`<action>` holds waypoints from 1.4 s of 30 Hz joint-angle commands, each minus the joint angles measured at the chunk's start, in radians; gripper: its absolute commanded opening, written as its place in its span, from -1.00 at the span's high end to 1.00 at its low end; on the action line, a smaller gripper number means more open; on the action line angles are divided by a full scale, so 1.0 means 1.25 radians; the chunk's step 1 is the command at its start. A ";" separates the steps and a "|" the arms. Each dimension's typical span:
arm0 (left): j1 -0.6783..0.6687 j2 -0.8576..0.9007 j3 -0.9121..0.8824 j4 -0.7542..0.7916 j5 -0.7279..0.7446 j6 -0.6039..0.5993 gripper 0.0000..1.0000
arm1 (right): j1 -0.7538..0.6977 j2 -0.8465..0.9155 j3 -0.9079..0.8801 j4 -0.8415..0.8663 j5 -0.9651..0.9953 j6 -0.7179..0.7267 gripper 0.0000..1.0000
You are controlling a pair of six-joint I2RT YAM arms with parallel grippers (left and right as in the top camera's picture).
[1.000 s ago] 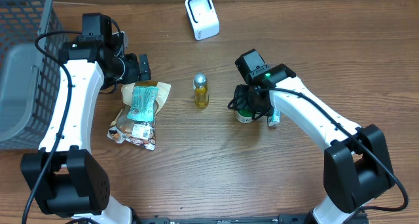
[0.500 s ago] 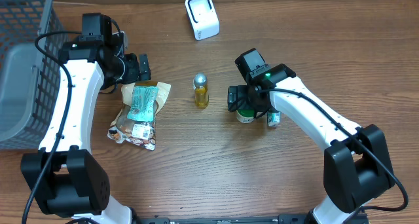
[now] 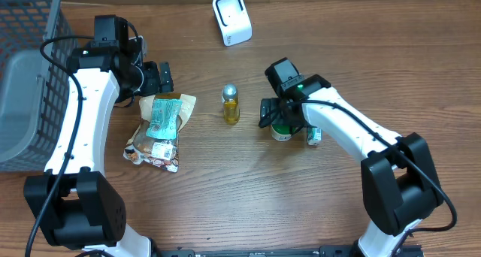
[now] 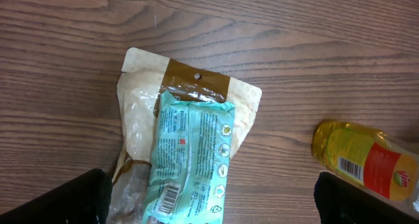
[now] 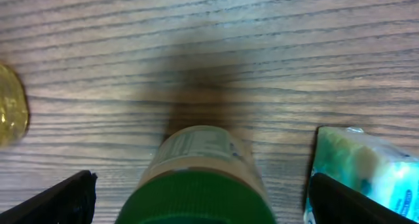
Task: Scan the item barcode
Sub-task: 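Lift the green-lidded jar slightly with the right gripper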
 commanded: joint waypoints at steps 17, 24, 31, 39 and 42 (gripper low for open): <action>-0.002 -0.014 0.014 0.002 0.006 0.009 -0.99 | 0.039 0.024 -0.003 -0.021 0.067 0.000 -0.86; -0.002 -0.014 0.014 0.002 0.006 0.009 -0.99 | 0.039 0.041 -0.003 -0.026 0.046 0.000 -0.83; -0.002 -0.014 0.014 0.002 0.006 0.009 -0.99 | 0.038 0.041 -0.002 -0.021 0.045 0.000 -0.82; -0.002 -0.014 0.014 0.002 0.006 0.009 -0.99 | 0.038 0.041 -0.002 -0.027 0.036 0.000 -1.00; -0.002 -0.014 0.014 0.002 0.006 0.009 -0.99 | 0.038 0.041 -0.002 -0.027 0.034 0.000 -0.89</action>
